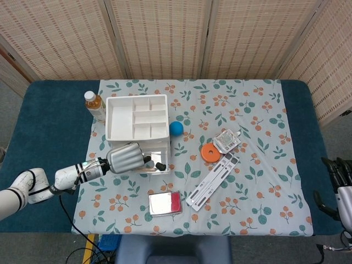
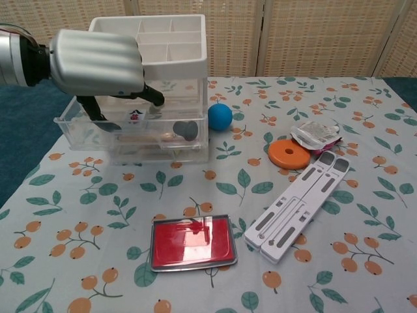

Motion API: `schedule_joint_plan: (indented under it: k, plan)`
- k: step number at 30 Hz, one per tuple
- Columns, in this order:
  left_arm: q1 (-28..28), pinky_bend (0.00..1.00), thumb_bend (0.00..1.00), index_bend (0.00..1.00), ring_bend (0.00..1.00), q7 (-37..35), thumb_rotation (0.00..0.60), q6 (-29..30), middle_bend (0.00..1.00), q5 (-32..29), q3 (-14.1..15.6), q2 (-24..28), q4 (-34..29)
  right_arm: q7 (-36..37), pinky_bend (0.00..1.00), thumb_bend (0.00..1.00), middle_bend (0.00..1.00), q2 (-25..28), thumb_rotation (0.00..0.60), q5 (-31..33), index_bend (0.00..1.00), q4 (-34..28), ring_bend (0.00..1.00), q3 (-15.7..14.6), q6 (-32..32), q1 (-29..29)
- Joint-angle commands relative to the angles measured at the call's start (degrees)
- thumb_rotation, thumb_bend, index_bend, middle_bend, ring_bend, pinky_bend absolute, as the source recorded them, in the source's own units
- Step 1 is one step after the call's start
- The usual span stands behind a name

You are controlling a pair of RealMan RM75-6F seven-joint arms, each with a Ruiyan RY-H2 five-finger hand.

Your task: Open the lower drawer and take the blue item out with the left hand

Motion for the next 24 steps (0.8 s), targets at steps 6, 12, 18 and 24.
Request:
schedule_joint_plan:
  k: [6, 12, 18, 24]
  plan:
    - [0.0, 1.0, 0.16, 0.42, 1.0, 0.7, 0.6, -1.6, 0.92, -1.8, 0.2, 1.0, -1.8, 0.6, 0.02, 0.43, 0.11, -0.2, 0.6, 0.1, 0.0, 0.6, 0.0, 0.0, -0.2, 0.1]
    - [-0.5, 1.0, 0.16, 0.42, 1.0, 0.7, 0.6, -1.3, 0.92, -1.0, 0.7, 0.6, -2.1, 1.0, 0.02, 0.43, 0.11, -0.5, 0.6, 0.2, 0.0, 1.0, 0.0, 0.1, -0.4, 0.2]
    - [-0.8, 1.0, 0.16, 0.43, 1.0, 0.3, 0.6, -1.4, 0.92, -1.2, 1.0, 0.3, -1.8, 1.1, 0.02, 0.43, 0.11, -0.5, 0.6, 0.4, 0.0, 1.1, 0.0, 0.1, -0.3, 0.0]
    - [-1.0, 1.0, 0.16, 0.46, 1.0, -0.4, 0.6, -1.2, 0.92, -1.2, 1.3, 0.1, -1.4, 1.0, 0.02, 0.43, 0.11, -0.5, 0.6, 0.4, 0.0, 1.1, 0.0, 0.1, -0.4, 0.1]
